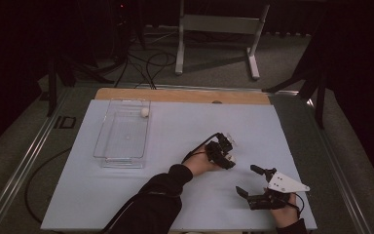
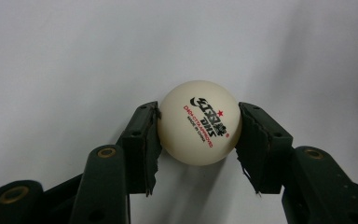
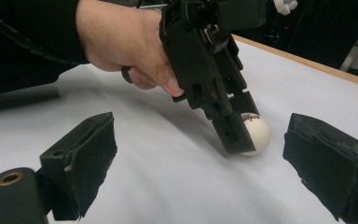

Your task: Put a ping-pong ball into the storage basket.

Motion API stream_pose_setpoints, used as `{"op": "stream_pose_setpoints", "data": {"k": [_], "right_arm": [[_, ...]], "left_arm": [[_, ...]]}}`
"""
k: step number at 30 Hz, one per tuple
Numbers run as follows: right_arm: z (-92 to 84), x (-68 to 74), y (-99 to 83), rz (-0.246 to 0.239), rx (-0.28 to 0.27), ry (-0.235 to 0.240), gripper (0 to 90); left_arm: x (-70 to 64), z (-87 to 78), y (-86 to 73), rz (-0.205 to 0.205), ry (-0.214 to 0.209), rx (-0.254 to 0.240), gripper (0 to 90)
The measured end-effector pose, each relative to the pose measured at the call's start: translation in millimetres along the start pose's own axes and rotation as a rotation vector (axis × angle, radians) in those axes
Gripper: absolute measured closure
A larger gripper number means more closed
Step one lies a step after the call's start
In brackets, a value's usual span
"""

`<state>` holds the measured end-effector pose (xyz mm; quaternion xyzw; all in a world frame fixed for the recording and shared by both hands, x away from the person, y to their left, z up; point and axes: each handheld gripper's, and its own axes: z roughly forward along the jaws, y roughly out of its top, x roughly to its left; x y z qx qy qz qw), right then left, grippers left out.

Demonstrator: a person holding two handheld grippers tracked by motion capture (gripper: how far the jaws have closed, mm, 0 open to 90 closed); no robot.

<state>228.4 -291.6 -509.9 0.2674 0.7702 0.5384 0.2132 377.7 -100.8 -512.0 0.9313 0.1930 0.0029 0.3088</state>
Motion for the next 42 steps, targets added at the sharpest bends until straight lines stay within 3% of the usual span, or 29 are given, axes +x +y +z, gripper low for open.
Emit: {"op": "stream_pose_setpoints", "data": {"k": [9, 42], "right_arm": [[-0.3, 0.1, 0.4, -0.002, -0.001, -0.001, 9.2], [1.2, -0.4, -1.0, -0.002, 0.001, -0.011, 9.2]], "left_arm": [[-2.0, -8.9, -1.3, 0.040, -0.015, 0.036, 52.5], [-1.1, -51.2, -17.9, 0.090, -0.030, 0.111, 52.5]]}}
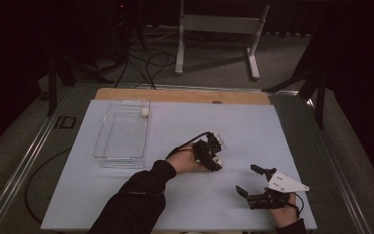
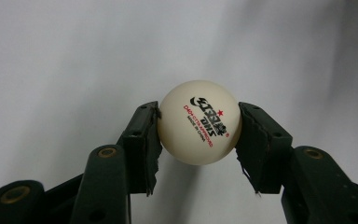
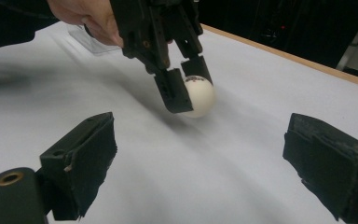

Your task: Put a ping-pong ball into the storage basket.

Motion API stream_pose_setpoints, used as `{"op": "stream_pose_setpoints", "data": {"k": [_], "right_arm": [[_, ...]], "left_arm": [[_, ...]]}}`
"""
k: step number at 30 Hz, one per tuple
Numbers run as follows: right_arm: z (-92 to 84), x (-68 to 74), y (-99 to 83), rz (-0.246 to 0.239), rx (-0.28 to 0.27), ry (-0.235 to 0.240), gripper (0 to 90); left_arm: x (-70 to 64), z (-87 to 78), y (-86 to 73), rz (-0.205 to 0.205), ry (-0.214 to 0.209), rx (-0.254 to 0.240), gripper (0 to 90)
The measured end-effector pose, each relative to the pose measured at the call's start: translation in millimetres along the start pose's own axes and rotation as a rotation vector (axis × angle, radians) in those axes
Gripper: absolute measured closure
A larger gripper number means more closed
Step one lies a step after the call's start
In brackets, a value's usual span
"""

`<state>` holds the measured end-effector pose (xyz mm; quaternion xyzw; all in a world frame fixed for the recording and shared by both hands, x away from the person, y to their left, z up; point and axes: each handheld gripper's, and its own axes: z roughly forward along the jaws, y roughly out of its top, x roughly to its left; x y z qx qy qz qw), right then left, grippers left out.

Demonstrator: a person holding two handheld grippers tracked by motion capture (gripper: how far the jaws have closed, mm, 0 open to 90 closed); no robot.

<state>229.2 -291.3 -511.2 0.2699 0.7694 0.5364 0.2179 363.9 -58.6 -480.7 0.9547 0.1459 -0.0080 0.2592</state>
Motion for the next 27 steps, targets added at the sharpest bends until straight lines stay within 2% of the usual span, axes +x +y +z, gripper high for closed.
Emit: {"op": "stream_pose_setpoints", "data": {"k": [3, 15, 27], "right_arm": [[0.5, -0.1, -0.3, 0.000, 0.002, 0.004, 9.2], [0.6, -0.1, -0.2, 0.000, 0.002, 0.004, 9.2], [0.0, 0.0, 0.2, -0.004, 0.003, -0.002, 9.2]], "left_arm": [[-0.4, -3.6, -2.1, -0.005, 0.002, -0.003, 52.5], [-6.9, -15.4, -8.7, 0.029, 0.007, 0.029, 52.5], [-10.6, -26.2, -14.7, 0.042, -0.002, 0.025, 52.5]]}}
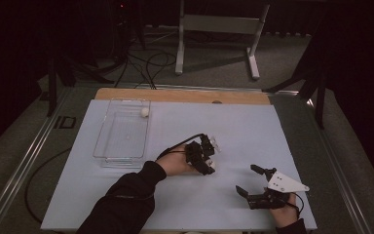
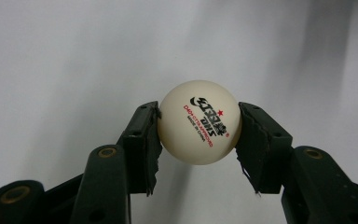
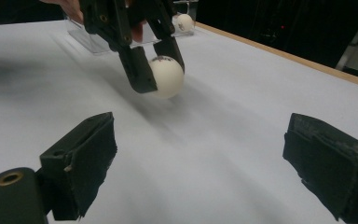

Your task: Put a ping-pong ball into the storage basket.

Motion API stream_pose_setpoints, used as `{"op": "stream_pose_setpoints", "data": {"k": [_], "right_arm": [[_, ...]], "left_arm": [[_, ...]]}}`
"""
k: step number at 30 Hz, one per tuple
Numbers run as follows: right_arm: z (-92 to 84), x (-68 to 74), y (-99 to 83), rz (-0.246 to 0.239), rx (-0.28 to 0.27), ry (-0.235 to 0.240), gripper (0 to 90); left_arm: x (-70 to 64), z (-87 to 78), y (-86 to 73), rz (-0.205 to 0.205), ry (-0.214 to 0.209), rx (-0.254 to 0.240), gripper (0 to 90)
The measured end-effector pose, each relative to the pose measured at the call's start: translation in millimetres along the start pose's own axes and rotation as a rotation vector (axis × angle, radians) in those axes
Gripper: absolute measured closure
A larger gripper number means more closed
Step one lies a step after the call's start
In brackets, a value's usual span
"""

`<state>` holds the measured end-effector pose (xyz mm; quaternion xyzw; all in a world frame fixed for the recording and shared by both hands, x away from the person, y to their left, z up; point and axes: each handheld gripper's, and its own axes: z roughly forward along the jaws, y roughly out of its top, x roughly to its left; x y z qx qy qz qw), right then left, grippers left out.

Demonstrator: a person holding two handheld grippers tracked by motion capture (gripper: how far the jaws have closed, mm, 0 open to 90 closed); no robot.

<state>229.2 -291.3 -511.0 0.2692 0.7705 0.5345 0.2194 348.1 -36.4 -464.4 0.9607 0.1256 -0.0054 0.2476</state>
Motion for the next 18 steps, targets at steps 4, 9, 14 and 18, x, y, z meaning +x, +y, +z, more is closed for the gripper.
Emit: {"op": "stream_pose_setpoints", "data": {"k": [4, 9, 14, 18], "right_arm": [[0.9, 0.5, -0.1, -0.002, 0.004, 0.003, 9.2], [0.1, 0.7, 0.4, -0.004, 0.002, -0.001, 9.2], [-0.5, 0.6, 0.6, -0.005, 0.000, -0.002, 9.2], [-0.5, 0.6, 0.7, -0.004, 0.001, -0.004, 9.2]], "left_arm": [[-1.6, -5.0, -1.3, 0.002, 0.002, -0.008, 52.5], [-0.7, -12.9, -4.2, 0.007, 0.000, -0.003, 52.5], [-1.9, -21.4, -9.1, 0.014, -0.001, 0.007, 52.5], [-1.6, -28.5, -13.0, 0.015, 0.011, 0.010, 52.5]]}}
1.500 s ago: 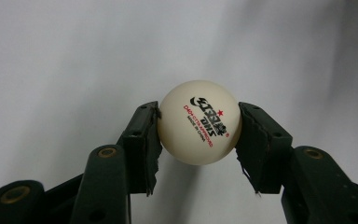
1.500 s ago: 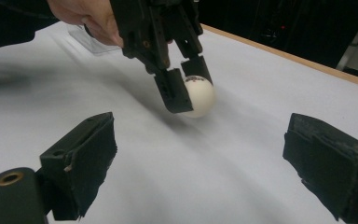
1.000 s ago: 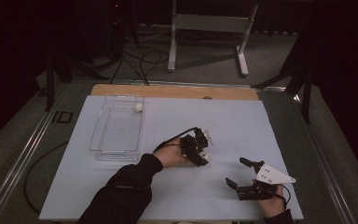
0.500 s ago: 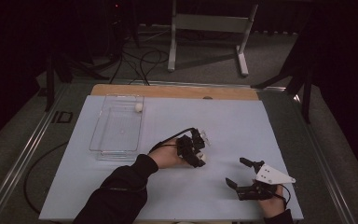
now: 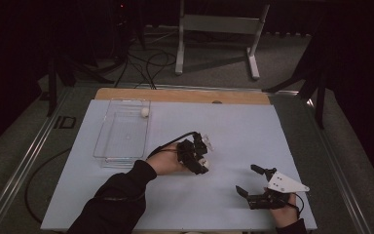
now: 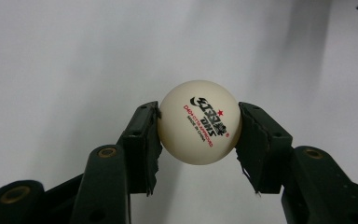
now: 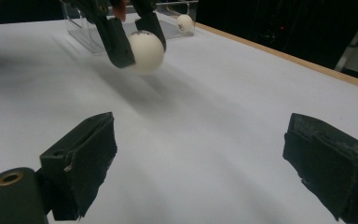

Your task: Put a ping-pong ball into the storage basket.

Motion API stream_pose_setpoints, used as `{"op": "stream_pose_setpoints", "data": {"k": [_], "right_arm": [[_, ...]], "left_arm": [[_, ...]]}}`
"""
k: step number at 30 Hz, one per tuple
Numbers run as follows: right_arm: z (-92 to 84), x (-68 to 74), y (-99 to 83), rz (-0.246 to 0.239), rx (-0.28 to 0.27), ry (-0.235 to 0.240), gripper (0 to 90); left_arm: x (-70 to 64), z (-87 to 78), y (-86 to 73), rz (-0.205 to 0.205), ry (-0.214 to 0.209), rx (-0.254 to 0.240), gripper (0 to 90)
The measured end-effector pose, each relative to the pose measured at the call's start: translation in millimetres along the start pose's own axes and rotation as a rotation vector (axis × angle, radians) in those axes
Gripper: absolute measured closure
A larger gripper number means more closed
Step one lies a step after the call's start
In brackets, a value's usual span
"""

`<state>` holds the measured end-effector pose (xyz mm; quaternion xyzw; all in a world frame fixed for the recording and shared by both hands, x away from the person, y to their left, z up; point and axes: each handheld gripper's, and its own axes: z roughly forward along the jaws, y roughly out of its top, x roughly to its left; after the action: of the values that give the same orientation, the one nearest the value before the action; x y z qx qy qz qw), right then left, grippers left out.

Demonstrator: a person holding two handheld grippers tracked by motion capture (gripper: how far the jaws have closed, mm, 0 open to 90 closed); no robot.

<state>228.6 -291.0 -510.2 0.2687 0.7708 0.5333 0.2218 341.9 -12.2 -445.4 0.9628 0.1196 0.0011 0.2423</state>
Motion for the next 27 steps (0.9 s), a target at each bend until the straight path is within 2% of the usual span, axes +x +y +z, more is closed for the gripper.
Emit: {"op": "stream_pose_setpoints", "data": {"k": [8, 27], "right_arm": [[0.1, 0.1, 0.2, 0.000, -0.001, 0.001, 9.2], [0.2, 0.1, 0.2, -0.002, -0.001, 0.003, 9.2]], "left_arm": [[2.3, -14.9, -7.3, -0.007, 0.011, 0.001, 52.5], [9.2, -43.4, -13.9, -0.035, 0.030, -0.038, 52.5]]}}
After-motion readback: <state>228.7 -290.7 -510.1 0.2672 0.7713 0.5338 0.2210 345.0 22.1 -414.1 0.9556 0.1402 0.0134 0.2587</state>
